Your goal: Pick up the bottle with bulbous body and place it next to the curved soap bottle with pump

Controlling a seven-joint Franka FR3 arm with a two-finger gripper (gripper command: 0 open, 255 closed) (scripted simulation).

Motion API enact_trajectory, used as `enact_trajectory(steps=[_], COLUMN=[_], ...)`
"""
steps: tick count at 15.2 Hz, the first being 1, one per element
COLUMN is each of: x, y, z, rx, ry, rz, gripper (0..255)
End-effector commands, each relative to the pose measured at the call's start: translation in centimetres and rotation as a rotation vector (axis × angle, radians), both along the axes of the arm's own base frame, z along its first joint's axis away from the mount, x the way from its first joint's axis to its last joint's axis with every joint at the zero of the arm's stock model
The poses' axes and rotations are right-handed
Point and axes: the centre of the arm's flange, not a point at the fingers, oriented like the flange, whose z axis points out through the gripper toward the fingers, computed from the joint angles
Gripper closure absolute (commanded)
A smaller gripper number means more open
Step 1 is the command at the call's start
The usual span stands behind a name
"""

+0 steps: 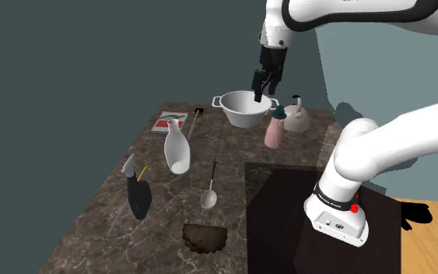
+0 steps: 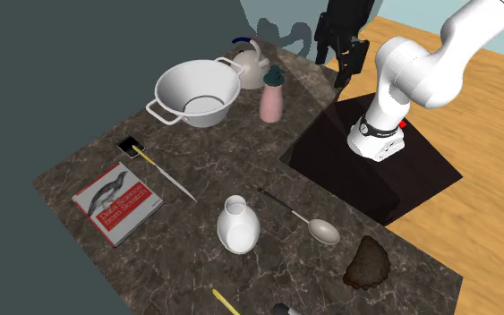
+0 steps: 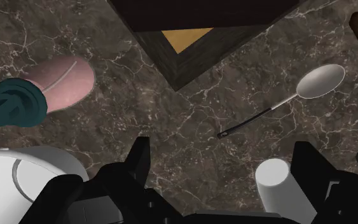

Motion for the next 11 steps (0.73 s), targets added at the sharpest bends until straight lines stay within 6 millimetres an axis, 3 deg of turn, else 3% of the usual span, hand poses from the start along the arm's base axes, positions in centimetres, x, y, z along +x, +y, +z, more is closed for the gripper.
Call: enact_trajectory(steps=[1, 11], x=[0.0, 9.6], y=[0.0, 7.5], z=[0.0, -4.4], rx=[0.000, -0.021], ry=[0.000, -0.039], rz=[0.000, 0.022], gripper=[0, 0])
